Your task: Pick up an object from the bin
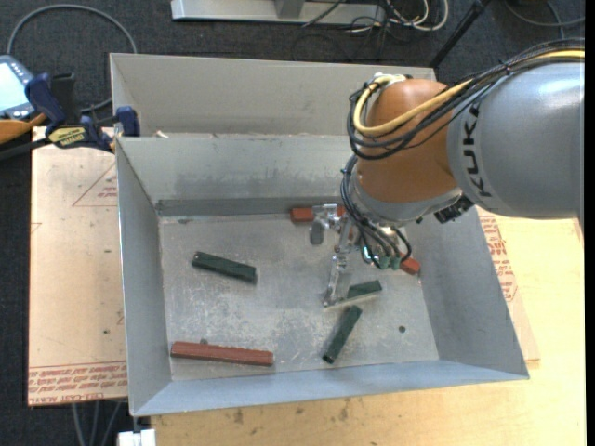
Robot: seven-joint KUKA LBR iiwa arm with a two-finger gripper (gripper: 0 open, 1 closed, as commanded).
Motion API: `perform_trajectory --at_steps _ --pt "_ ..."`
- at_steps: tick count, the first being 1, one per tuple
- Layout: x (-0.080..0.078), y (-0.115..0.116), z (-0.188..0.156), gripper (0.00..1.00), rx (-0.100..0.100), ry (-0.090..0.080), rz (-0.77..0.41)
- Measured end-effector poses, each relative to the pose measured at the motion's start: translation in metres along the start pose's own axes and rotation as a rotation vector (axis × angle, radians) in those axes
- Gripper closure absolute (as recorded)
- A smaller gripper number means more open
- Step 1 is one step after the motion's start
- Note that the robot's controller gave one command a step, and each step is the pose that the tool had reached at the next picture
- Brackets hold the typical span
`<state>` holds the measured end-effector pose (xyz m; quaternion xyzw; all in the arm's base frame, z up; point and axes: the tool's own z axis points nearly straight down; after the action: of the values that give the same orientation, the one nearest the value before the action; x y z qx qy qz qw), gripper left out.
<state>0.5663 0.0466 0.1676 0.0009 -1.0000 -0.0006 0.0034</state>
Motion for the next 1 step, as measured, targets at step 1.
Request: perform_trajectory --at_steps 1 --pt "-0.0053 -0.0567 0.0994 0.0 0.0 -0.001 0.034"
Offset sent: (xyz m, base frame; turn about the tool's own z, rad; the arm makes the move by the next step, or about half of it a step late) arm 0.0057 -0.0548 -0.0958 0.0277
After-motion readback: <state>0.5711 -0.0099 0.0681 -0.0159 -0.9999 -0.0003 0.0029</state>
